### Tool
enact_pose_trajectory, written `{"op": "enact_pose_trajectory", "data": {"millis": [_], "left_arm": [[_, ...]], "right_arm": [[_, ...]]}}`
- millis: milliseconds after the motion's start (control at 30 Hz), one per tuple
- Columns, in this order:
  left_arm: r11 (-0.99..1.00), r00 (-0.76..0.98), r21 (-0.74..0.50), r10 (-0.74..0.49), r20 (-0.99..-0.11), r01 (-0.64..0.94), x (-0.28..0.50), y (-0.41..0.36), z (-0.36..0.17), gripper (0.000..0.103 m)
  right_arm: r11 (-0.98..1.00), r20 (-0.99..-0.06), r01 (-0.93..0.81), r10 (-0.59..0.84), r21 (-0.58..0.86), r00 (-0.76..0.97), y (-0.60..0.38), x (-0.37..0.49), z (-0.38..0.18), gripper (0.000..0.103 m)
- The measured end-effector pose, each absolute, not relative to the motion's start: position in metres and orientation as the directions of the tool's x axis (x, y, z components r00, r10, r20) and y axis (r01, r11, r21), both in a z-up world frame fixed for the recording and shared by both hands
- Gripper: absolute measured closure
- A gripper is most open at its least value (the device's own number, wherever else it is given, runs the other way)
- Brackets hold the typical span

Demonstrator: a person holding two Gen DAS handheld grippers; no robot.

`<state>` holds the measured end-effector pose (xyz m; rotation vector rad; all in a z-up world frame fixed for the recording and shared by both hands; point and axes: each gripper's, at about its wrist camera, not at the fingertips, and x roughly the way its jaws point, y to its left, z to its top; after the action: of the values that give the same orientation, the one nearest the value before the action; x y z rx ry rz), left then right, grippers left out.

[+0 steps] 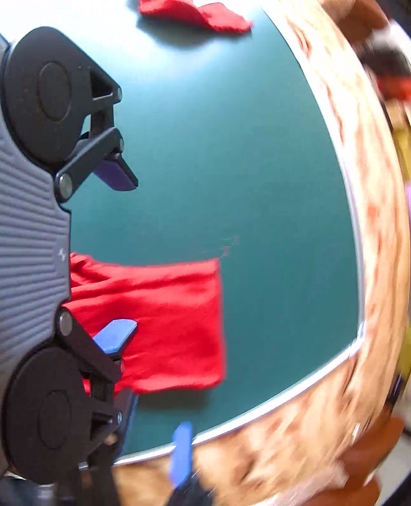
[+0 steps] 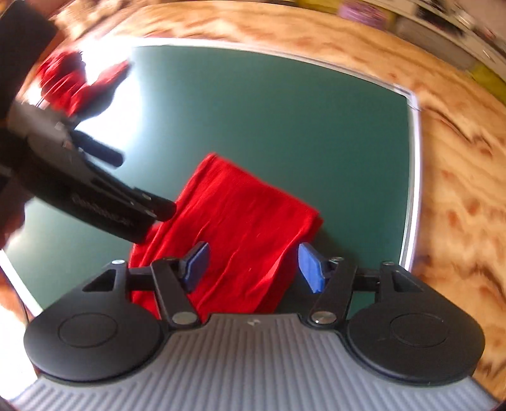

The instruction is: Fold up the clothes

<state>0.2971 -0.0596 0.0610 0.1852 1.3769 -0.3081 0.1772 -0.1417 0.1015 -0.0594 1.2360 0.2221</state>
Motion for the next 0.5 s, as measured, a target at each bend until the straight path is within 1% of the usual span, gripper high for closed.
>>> {"op": "enact_pose_trajectory", "data": {"millis": [67,100,200,300,400,500], "left_arm": [[0.965,0.158,-0.013,-0.057,-0.986,0.261,0.311,-0.063,0.06,0.011],[0.971,0.159,-0.007,-0.047,-0.986,0.239,0.316,-0.062,0.06,0.012],[0.982,0.164,0.006,-0.025,-0.986,0.189,0.33,-0.059,0.061,0.01],[0.985,0.171,0.019,-0.011,-0.985,0.172,0.337,-0.058,0.06,0.01],[0.986,0.167,0.026,-0.002,-0.986,0.164,0.342,-0.063,0.054,0.01],[0.988,0.158,0.03,0.005,-0.987,0.154,0.343,-0.061,0.052,0.01]], "right_arm": [[0.992,-0.946,-0.086,0.109,0.087,0.304,-0.142,0.195,0.103,0.03],[0.995,-0.951,-0.033,0.096,0.09,0.295,-0.144,0.202,0.102,0.029],[0.994,-0.961,0.09,0.042,0.069,0.273,-0.148,0.22,0.099,0.027],[0.984,-0.969,0.166,0.017,0.059,0.246,-0.161,0.217,0.106,0.027],[0.972,-0.972,0.225,0.01,0.064,0.236,-0.168,0.225,0.098,0.027],[0.968,-0.975,0.244,-0.004,0.052,0.222,-0.171,0.232,0.094,0.027]]}}
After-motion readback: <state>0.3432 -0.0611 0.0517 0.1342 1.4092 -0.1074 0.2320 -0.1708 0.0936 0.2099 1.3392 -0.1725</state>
